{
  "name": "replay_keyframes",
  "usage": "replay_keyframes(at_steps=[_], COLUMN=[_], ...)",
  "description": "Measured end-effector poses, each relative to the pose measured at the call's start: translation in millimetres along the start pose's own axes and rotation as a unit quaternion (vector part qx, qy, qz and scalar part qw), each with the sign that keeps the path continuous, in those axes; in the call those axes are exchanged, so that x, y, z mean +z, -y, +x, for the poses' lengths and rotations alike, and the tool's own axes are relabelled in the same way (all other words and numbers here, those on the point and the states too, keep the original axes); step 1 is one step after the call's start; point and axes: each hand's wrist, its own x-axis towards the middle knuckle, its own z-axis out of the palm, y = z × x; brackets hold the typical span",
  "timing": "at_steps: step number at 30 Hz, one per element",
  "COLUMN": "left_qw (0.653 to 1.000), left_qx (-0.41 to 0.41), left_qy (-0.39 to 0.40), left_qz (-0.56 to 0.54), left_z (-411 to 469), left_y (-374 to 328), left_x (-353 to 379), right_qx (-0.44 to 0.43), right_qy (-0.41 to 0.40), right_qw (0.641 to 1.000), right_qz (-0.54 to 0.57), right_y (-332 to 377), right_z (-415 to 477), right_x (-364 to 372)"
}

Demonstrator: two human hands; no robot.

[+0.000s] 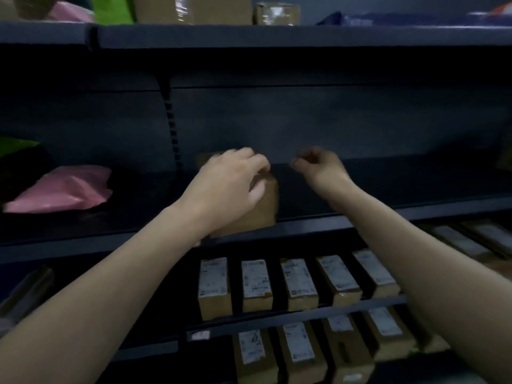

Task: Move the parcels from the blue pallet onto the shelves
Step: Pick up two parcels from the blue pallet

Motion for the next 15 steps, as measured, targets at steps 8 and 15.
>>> replay_keyframes(at_steps=[8,15], left_qw=[0.977,0.938], left_qx=[0.213,0.343], left_qy=[0.001,-0.034], left_qz=[-0.016,-0.021], left_z=[70,100], left_y=[-130,-285], left_x=[57,82], right_qx=[-0.016,0.08], right_qy=[-0.057,-0.124], right_qw=[0.852,0.735], right_qz=[-0.521,-0.661], right_y=[-16,-36], right_z=[-90,-173], right_x=[-149,-286])
